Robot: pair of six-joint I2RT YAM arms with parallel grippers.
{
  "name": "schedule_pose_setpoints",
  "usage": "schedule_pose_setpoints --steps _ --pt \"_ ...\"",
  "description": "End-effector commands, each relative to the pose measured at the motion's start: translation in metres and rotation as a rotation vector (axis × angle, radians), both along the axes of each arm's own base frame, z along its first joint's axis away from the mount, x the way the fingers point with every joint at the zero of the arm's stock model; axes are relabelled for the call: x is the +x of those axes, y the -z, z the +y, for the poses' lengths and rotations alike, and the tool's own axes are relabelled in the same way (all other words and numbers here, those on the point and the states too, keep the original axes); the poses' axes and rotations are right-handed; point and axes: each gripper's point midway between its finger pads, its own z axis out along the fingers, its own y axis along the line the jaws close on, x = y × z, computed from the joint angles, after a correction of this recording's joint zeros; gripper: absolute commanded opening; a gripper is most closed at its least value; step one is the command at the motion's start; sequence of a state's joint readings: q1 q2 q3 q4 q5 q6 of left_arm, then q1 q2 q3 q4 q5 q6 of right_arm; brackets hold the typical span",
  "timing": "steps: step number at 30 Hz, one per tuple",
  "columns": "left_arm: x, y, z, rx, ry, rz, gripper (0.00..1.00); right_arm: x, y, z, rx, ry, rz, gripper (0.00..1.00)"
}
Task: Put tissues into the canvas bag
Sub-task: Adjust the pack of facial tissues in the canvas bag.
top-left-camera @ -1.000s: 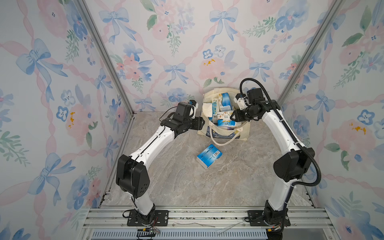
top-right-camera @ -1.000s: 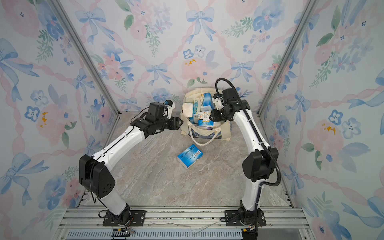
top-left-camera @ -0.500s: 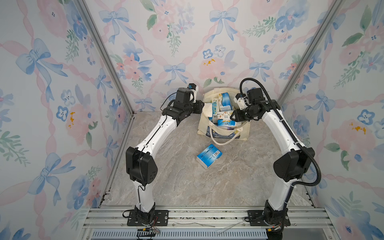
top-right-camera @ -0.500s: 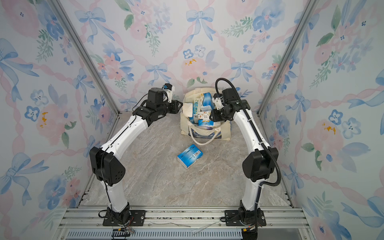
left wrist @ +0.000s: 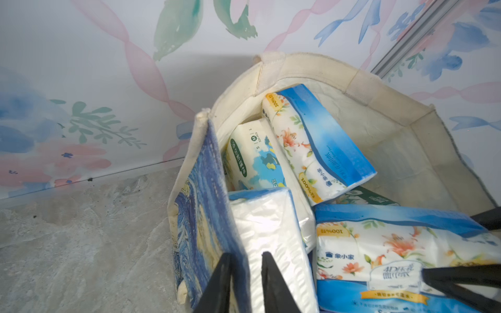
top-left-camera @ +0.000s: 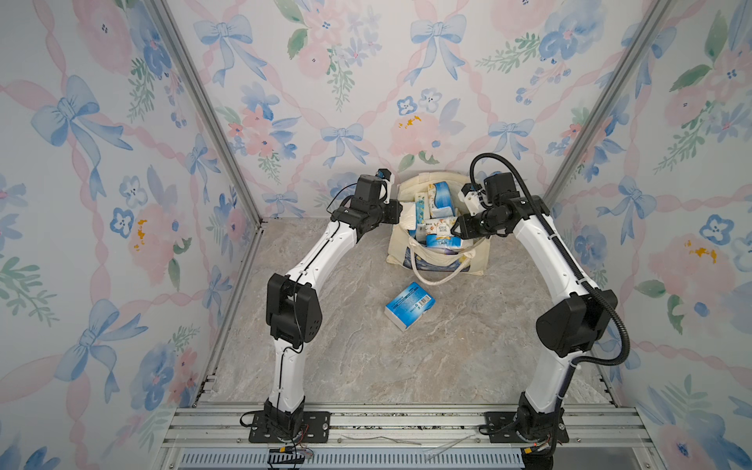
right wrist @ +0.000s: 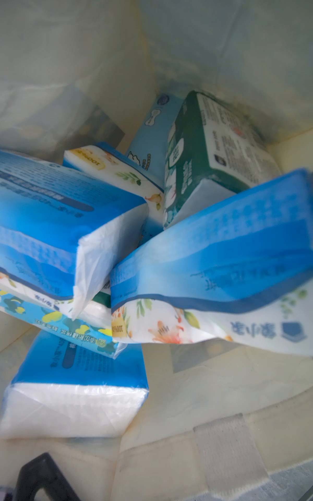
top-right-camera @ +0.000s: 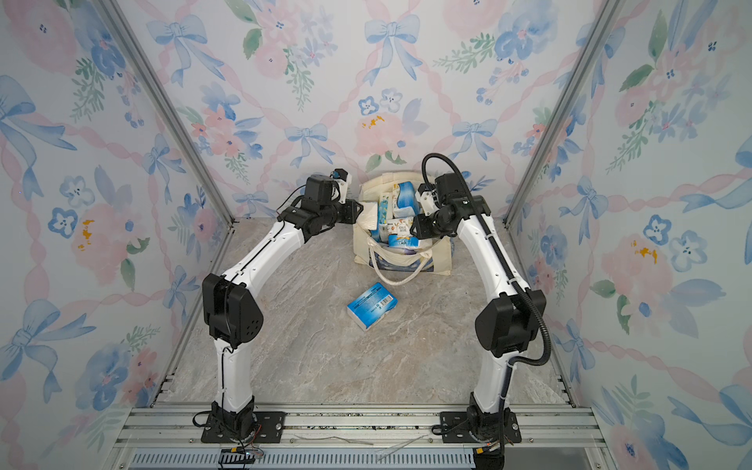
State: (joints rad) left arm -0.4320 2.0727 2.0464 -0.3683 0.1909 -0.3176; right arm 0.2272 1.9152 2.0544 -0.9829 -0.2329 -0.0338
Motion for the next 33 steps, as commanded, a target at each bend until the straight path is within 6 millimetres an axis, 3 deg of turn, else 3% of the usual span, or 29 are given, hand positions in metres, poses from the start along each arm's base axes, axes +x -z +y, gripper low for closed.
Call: schedule_pose_setpoints --steps 1,5,8,13,17,22,26,30,33 --pt "0.005 0.011 0.004 0.045 -0.027 0.007 0.21 -0.005 -0.004 -0.005 -0.006 0.012 -0.003 0.45" --pt "0.007 0.009 0.005 0.041 -0.027 0.007 0.00 -0.003 -0.005 -0.005 -0.003 0.019 -0.008 0.52" --pt "0.008 0.010 0.003 0.036 -0.013 0.021 0.00 -0.004 -0.010 -0.006 0.009 0.017 -0.014 0.64" --pt "0.009 0.010 0.002 0.040 -0.010 0.035 0.00 -0.007 -0.059 -0.022 0.144 0.093 -0.188 0.68" --pt "0.009 0.008 0.002 0.035 -0.006 0.035 0.00 -0.019 -0.096 -0.053 0.124 0.198 -0.320 0.69" --pt "0.009 0.001 0.000 0.027 0.000 0.025 0.00 -0.018 -0.091 -0.079 0.061 0.272 -0.304 0.69" --pt "0.009 -0.001 -0.004 0.021 0.009 0.022 0.00 -0.008 -0.080 -0.067 0.121 0.223 -0.262 0.60" --pt "0.009 0.000 -0.004 0.021 0.011 0.025 0.00 -0.001 -0.096 -0.050 0.265 0.172 -0.289 0.60" --pt "0.009 0.001 -0.003 0.025 0.010 0.028 0.00 0.005 -0.108 -0.056 0.258 0.212 -0.336 0.55"
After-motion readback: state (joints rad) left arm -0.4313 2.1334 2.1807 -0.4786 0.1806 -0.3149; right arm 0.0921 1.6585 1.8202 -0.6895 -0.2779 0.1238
